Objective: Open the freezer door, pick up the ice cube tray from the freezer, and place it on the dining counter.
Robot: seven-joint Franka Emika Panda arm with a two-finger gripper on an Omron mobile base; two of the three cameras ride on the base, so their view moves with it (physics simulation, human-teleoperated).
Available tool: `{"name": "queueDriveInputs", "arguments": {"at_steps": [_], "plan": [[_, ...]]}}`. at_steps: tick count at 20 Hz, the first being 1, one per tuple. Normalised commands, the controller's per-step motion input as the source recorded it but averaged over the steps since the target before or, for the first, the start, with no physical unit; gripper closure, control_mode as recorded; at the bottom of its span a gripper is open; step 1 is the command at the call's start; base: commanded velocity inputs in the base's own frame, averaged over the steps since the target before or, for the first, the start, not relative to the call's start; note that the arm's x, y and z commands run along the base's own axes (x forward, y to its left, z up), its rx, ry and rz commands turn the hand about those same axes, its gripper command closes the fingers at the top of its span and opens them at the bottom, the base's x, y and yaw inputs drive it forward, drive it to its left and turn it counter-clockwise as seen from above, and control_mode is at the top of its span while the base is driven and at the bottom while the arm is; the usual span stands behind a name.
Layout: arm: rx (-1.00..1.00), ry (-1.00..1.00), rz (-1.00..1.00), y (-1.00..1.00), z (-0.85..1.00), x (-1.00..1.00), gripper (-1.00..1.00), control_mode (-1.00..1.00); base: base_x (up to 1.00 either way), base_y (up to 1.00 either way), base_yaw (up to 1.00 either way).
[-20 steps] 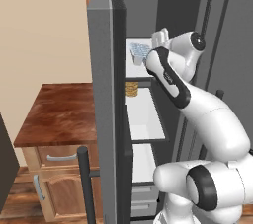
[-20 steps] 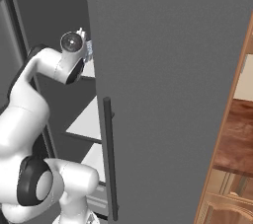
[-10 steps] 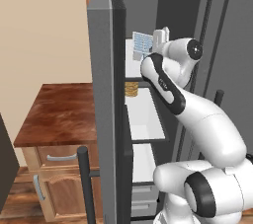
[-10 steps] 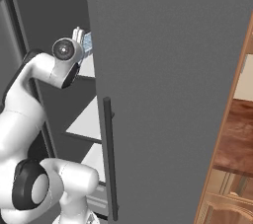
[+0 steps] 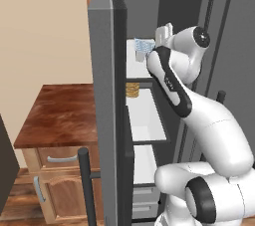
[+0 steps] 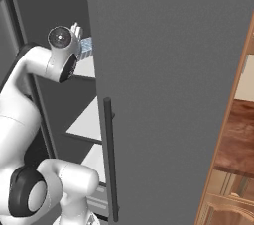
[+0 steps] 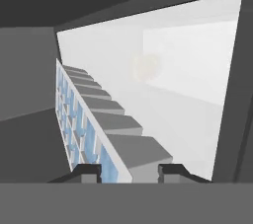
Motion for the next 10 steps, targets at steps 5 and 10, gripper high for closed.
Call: {"name": "queueDriveInputs", "arguments": {"at_steps": [5, 10], "plan": [[0.00, 0.04, 0.06, 0.00, 0.21, -0.45, 1.00, -1.00, 0.00, 0.00, 0.00], [0.00, 0.00, 0.11, 0.00, 0.22, -0.56, 1.00, -1.00, 0.00, 0.00, 0.00]]}}
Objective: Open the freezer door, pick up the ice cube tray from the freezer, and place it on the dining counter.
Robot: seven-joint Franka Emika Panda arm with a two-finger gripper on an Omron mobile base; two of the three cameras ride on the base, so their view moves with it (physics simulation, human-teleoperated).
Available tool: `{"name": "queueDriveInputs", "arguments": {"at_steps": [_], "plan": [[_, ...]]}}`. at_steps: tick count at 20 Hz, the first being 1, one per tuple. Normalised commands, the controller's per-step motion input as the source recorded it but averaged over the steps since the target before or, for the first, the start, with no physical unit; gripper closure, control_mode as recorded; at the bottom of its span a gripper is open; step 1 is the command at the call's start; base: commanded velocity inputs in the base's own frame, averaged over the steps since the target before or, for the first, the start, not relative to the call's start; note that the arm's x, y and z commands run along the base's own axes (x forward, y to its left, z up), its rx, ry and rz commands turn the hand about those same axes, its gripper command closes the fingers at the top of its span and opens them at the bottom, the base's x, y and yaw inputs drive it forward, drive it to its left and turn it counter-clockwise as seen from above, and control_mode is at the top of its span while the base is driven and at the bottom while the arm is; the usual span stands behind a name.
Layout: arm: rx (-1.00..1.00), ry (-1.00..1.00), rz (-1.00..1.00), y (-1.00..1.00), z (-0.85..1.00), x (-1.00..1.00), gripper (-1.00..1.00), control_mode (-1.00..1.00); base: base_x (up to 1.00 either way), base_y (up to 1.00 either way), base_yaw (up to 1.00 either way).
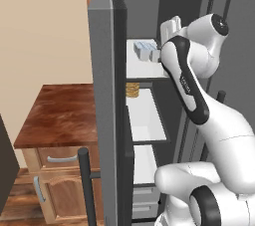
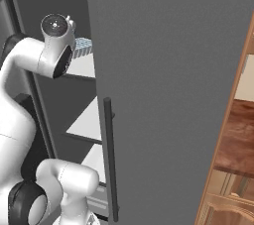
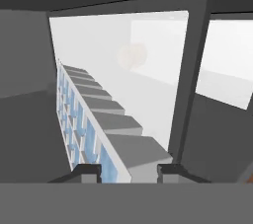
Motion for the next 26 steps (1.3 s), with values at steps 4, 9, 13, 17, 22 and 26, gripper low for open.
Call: {"name": "queueDriveInputs", "arguments": {"at_steps": [4, 9, 13, 17, 22, 26], "plan": [[0.00, 0.00, 0.11, -0.04, 0.21, -0.69, 1.00, -1.00, 0.00, 0.00, 0.00], [0.00, 0.00, 0.08, -0.15, 0.19, -0.84, 1.00, -1.00, 0.00, 0.00, 0.00], [0.00, 0.00, 0.05, -0.13, 0.12, -0.98, 1.00, -1.00, 0.00, 0.00, 0.00], [0.00, -0.02, 0.01, 0.00, 0.04, -0.96, 1.00, -1.00, 0.00, 0.00, 0.00], [0.00, -0.06, 0.00, -0.01, 0.05, -0.72, 1.00, -1.00, 0.00, 0.00, 0.00], [0.00, 0.00, 0.00, -0.07, 0.00, -0.19, 1.00, -1.00, 0.00, 0.00, 0.00]]}}
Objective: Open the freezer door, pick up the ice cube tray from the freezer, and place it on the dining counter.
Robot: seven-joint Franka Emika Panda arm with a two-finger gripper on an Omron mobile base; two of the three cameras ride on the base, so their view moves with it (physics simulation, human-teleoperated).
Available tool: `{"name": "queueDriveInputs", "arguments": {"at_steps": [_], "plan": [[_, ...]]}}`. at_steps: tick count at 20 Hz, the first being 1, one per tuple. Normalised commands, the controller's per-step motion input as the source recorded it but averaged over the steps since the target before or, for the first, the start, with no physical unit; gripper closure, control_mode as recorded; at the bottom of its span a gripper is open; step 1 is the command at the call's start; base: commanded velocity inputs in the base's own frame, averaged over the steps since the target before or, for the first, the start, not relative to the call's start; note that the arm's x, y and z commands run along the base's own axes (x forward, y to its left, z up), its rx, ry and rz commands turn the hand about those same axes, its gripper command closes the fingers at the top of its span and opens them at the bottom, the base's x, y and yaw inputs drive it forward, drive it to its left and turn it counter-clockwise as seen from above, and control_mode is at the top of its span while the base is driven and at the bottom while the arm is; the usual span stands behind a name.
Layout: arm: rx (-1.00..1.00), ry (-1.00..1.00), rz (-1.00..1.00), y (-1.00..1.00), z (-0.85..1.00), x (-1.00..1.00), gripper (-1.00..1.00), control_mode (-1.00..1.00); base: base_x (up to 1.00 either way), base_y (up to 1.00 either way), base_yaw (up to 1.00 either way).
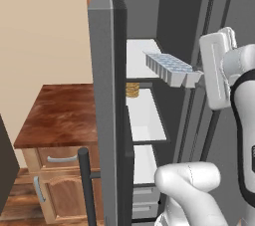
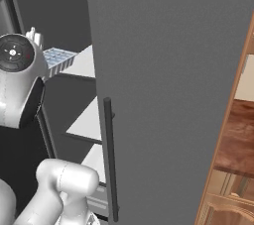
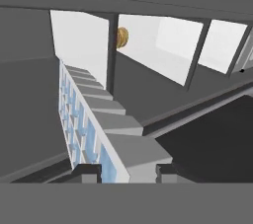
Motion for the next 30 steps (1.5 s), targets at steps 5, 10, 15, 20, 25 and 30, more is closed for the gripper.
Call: {"name": "queueDriveInputs", "arguments": {"at_steps": [5, 10, 15, 20, 25, 30], "plan": [[0.00, 0.00, 0.00, -0.29, 0.00, -0.24, 1.00, -1.00, 0.00, 0.00, 0.00], [0.00, -0.02, 0.00, -0.37, 0.04, -0.60, 1.00, -1.00, 0.00, 0.00, 0.00], [0.00, 0.00, 0.00, -0.05, 0.00, -0.43, 1.00, -1.00, 0.00, 0.00, 0.00], [0.00, 0.00, 0.00, 0.00, 0.00, -0.02, 1.00, 1.00, -0.22, -0.16, 0.00], [0.00, 0.00, 0.00, 0.00, 0.00, 0.00, 1.00, 1.00, -0.93, -0.92, -0.15], [0.00, 0.00, 0.00, 0.00, 0.00, 0.00, 1.00, 1.00, -0.80, -0.88, -0.53]]}}
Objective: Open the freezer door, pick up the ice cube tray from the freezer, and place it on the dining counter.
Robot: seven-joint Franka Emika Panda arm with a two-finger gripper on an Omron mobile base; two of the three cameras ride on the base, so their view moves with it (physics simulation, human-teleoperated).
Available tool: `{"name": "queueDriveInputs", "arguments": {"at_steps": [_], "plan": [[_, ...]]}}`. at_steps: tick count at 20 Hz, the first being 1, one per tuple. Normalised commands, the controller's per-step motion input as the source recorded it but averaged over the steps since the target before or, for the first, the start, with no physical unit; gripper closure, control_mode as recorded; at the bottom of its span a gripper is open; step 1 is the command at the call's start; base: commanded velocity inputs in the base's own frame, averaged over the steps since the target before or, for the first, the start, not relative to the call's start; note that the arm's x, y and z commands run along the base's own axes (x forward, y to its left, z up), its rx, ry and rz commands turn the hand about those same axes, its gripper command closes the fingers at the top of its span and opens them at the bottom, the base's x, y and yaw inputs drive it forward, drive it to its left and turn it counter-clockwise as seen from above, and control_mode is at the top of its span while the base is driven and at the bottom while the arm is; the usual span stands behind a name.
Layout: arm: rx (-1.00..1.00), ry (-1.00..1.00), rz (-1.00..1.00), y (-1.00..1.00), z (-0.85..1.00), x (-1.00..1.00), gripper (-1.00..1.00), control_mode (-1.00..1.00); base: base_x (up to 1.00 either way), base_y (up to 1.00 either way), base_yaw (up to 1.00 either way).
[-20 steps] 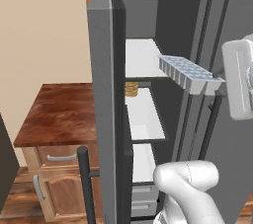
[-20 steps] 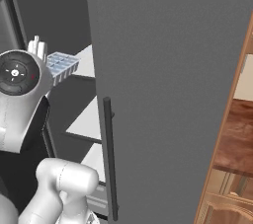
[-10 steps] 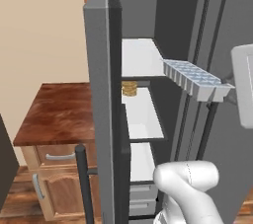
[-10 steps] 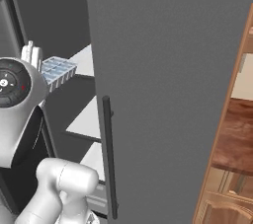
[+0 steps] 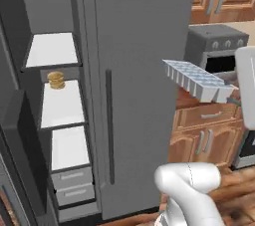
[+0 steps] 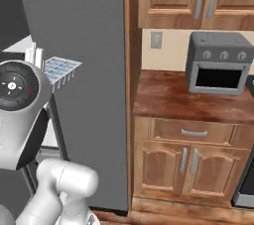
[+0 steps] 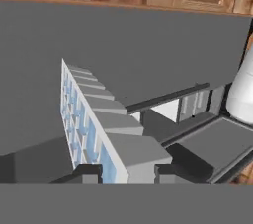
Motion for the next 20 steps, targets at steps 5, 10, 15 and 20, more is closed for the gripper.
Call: {"name": "queueDriveInputs", "arguments": {"at_steps": [5, 10, 15, 20], "plan": [[0.00, 0.00, 0.00, 0.00, 0.00, 0.00, 1.00, 1.00, -0.29, -0.19, -0.89], [0.00, 0.00, 0.00, 0.00, 0.00, 0.00, 1.00, 1.00, -0.04, 0.00, -1.00], [0.00, 0.00, 0.00, 0.00, 0.00, 0.00, 1.00, 1.00, -0.02, 0.00, -1.00], [0.00, 0.00, 0.00, 0.00, 0.00, 0.00, 1.00, 1.00, 0.00, 0.00, -1.00]]}}
